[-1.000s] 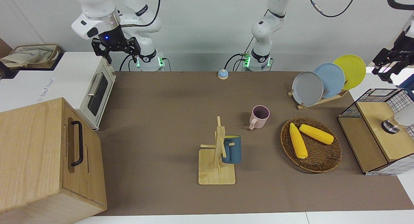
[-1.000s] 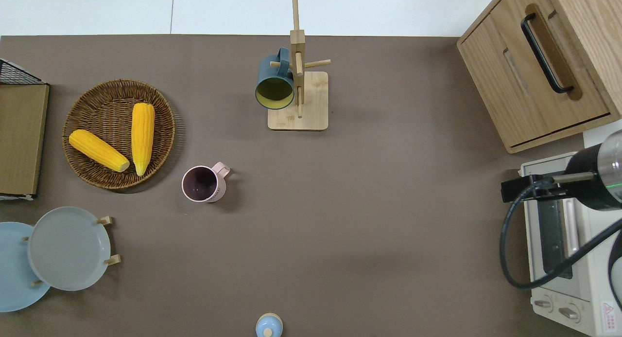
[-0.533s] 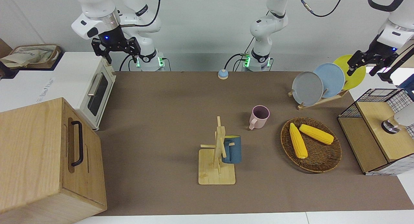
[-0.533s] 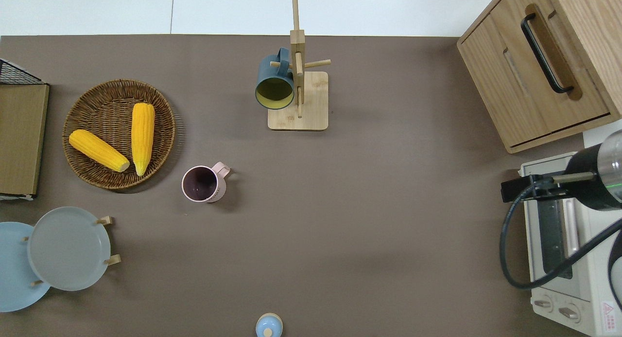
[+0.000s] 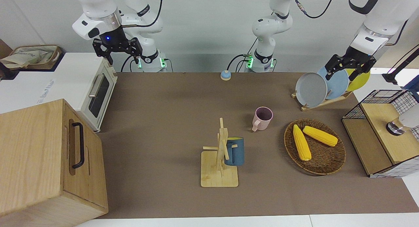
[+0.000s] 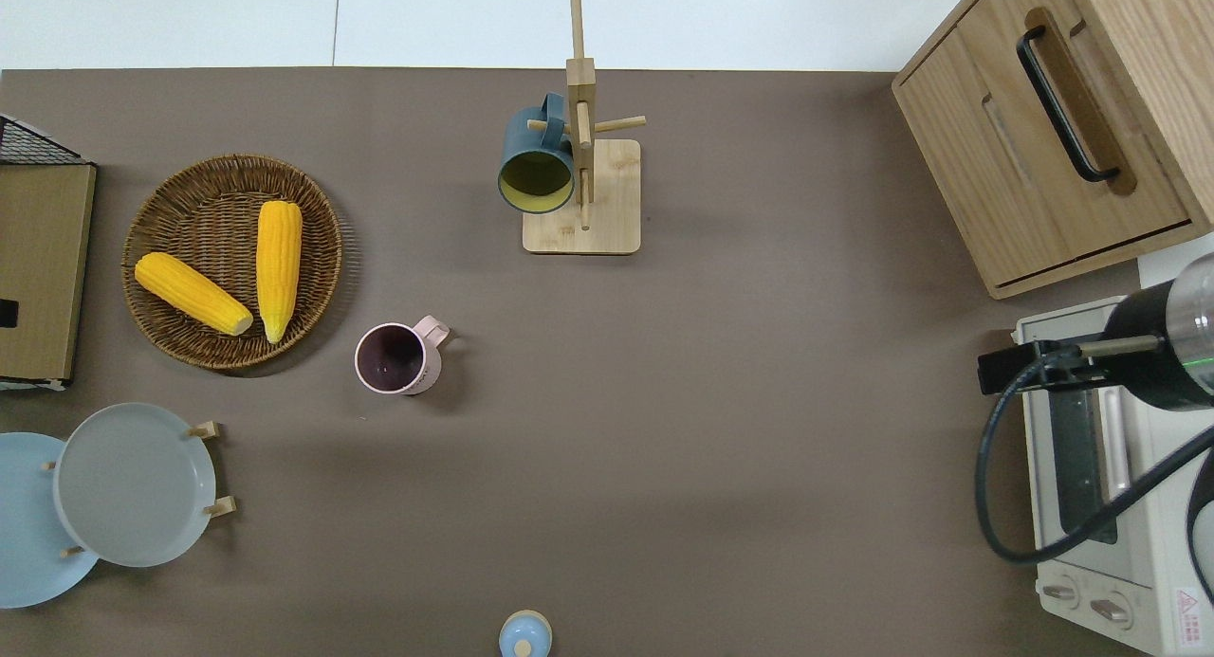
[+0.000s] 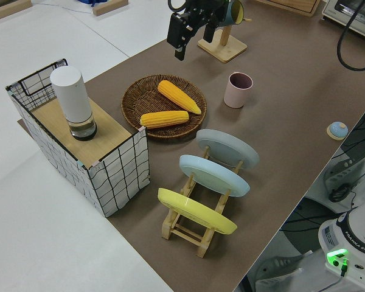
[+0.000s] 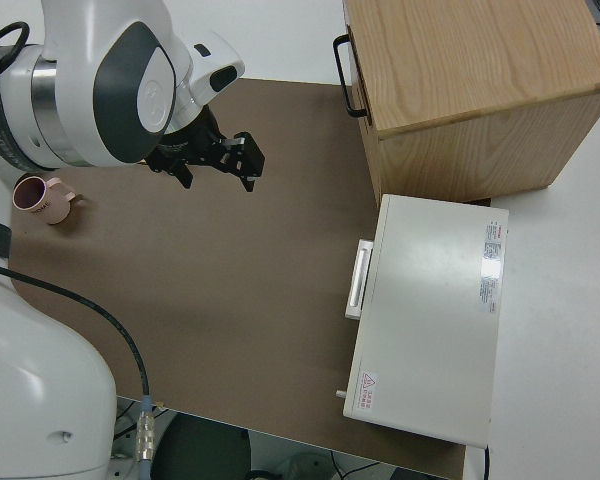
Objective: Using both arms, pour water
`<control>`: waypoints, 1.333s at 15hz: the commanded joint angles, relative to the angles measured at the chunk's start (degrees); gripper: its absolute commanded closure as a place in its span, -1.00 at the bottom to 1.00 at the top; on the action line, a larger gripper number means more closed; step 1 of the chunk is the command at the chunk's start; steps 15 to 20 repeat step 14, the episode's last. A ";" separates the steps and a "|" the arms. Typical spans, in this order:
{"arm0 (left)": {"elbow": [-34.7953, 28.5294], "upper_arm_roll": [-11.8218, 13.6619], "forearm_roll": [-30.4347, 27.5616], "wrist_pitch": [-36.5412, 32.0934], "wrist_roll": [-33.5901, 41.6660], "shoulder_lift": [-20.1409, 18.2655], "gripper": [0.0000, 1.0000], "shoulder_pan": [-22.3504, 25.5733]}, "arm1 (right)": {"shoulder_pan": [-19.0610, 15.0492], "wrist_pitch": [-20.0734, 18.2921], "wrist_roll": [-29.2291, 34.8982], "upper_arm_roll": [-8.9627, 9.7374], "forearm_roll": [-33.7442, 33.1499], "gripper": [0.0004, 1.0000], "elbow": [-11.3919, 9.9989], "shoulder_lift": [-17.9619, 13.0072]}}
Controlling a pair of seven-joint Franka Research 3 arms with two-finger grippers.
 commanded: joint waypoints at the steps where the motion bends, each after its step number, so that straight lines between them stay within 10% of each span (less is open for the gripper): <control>1: -0.77 1.78 1.33 -0.91 -1.86 -1.05 -1.00 -6.49 | -0.24 0.20 -1.13 0.13 0.54 -0.98 0.98 0.63; 6: -0.86 3.10 1.33 -1.97 -2.82 -0.79 -1.00 -12.30 | -0.24 0.20 -1.13 0.13 0.54 -0.98 0.98 0.63; 11: -0.77 9.60 1.16 -2.05 -3.18 -0.70 -1.00 -22.49 | -0.24 0.20 -1.13 0.13 0.54 -0.98 0.98 0.63; 20: -0.68 9.35 0.98 -2.05 -3.18 -0.96 -1.00 -22.94 | -0.24 0.20 -1.13 0.13 0.54 -0.98 0.98 0.63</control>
